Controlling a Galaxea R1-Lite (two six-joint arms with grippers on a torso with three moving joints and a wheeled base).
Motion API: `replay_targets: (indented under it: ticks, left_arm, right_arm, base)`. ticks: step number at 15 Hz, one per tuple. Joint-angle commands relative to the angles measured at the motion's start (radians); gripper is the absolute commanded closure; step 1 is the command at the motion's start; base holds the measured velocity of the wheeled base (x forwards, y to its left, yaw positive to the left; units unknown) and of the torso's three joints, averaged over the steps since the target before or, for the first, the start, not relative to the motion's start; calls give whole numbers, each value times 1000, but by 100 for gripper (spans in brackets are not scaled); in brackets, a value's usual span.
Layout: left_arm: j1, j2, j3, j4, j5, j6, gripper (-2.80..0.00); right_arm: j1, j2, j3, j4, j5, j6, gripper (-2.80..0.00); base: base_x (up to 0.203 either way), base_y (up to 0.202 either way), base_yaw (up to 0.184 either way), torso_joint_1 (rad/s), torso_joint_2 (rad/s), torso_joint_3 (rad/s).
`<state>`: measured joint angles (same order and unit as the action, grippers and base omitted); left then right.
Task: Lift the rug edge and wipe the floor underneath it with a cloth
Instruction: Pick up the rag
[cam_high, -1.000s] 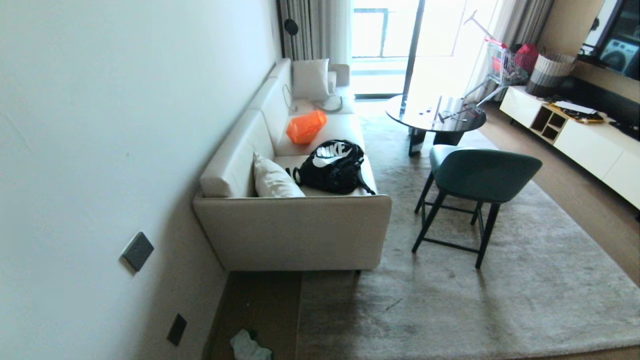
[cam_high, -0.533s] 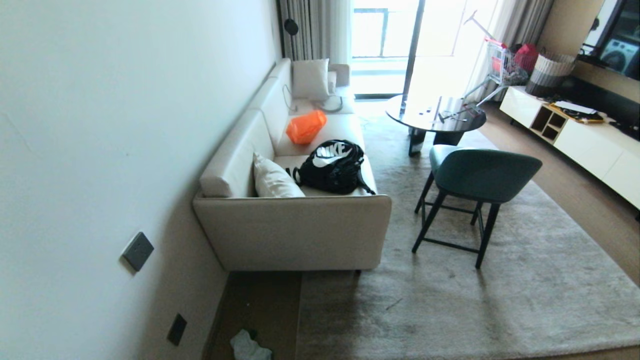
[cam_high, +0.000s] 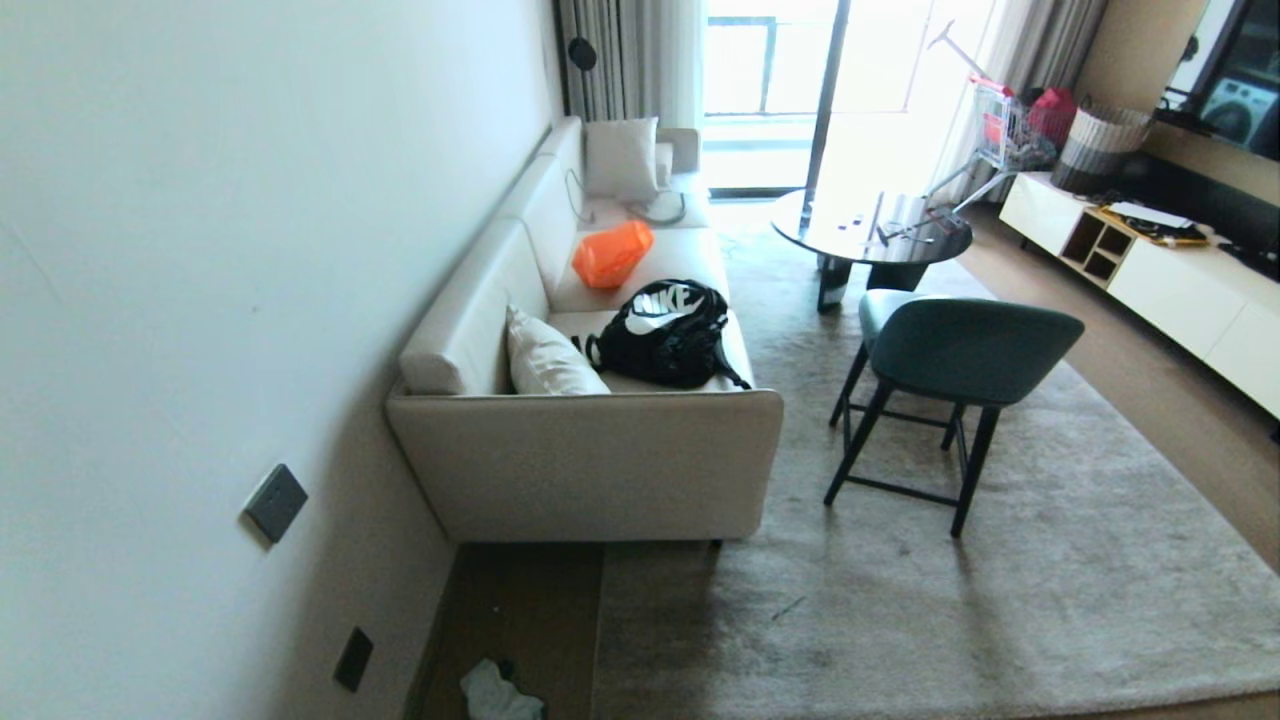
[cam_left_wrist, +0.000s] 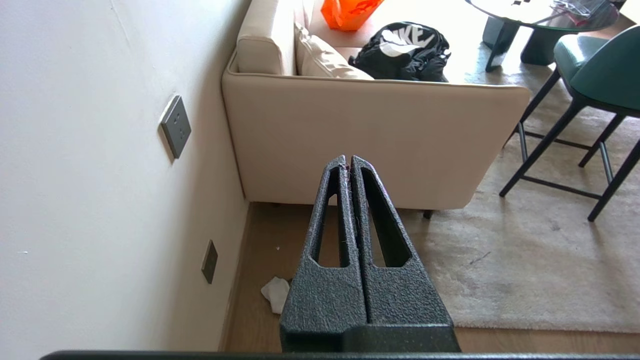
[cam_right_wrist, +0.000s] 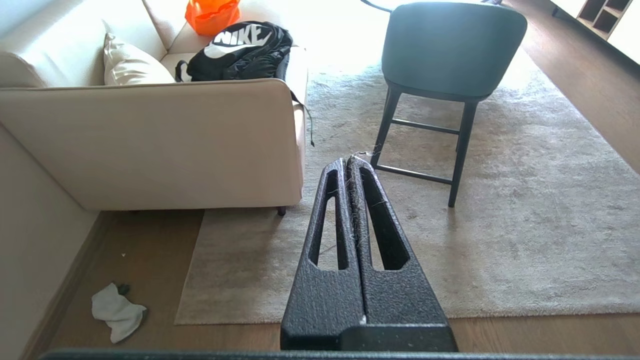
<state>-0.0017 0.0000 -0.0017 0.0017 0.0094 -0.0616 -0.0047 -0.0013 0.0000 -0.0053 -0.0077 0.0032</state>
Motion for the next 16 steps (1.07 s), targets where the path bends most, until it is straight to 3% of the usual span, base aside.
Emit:
replay_targets:
  ticks: [1,9,16]
  left_arm:
    - [0,0,0,-2,0,-1,0]
    - [0,0,0,-1,0,-1,0]
    - [0,0,0,-1,1,0,0]
  right_arm:
    - [0,1,0,-1,0,0,0]
    - [0,2,0,-1,0,1,0]
    - [0,1,0,-1,0,1,0]
  base:
    - [0,0,0,0,0,0]
    - [0,0,0,-13,18,15]
    - [0,0,0,-131,307,174]
